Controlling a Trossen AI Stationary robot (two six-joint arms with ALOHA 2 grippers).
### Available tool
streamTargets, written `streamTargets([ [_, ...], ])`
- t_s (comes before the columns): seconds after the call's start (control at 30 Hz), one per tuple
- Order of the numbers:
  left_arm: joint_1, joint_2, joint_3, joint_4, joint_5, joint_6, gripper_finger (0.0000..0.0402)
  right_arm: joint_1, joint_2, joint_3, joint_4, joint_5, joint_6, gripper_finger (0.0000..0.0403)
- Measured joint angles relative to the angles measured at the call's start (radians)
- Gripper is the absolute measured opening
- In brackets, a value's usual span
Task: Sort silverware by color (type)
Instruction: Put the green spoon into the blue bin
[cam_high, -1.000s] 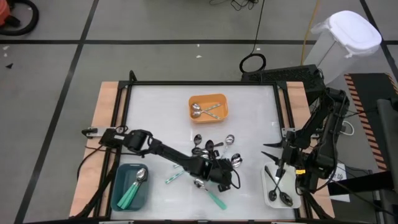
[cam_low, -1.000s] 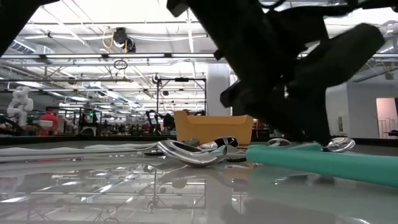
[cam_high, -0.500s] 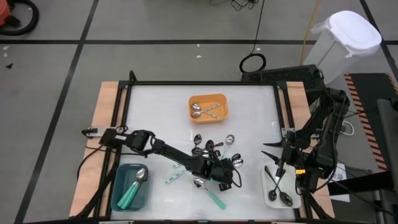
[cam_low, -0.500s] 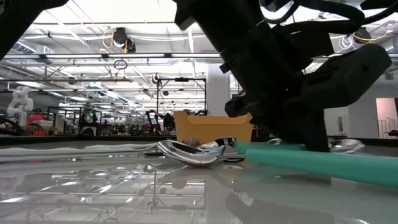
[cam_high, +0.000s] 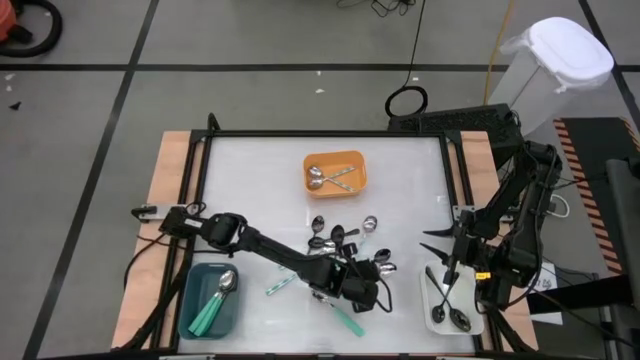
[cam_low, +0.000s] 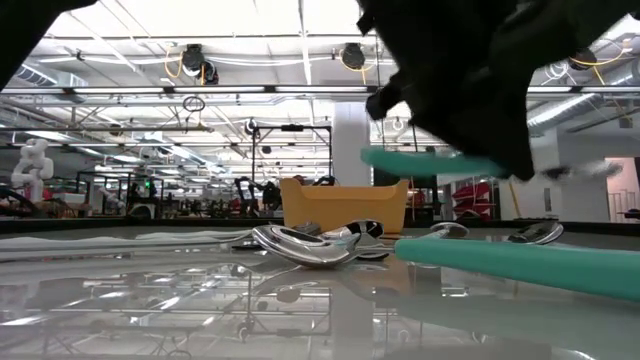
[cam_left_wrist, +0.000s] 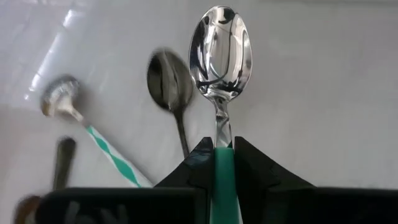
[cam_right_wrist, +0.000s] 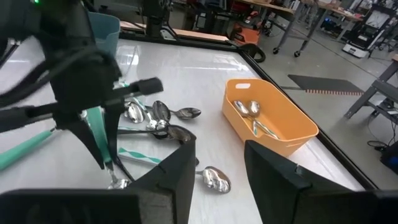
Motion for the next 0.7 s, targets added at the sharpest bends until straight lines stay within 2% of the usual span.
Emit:
streamTargets([
  [0.13, -0.006, -0.002, 0.043, -0.018, -0.006, 0.022, 0.004, 0.0, 0.0, 0.0, 0.048, 0.0, -0.079, 0.0132],
  [0.33, -0.03, -0.002, 0.113, -0.032, -0.007, 0.083, 0.004, 0.0, 0.0, 0.0, 0.292, -0.004, -0.388, 0.0132],
  [0.43, -0.046, -0.002, 0.149, -0.062, 0.002, 0.12, 0.004, 0.0, 0.004, 0.0, 0.482, -0.077, -0.646, 0.0132],
  [0.5, -0.059, -0.002, 0.187, -0.14, 0.006, 0.126, 0.004, 0.0, 0.025, 0.0, 0.626, -0.135, -0.848, 0.0132],
  [0.63, -0.086, -0.025, 0.196, -0.173, -0.002, 0.118, 0.004, 0.001, 0.121, 0.001, 0.882, -0.24, -1.248, 0.0132],
  [0.7, -0.097, -0.035, 0.196, -0.158, -0.002, 0.111, 0.004, -0.004, 0.18, 0.001, 0.984, -0.246, -1.427, 0.0132],
])
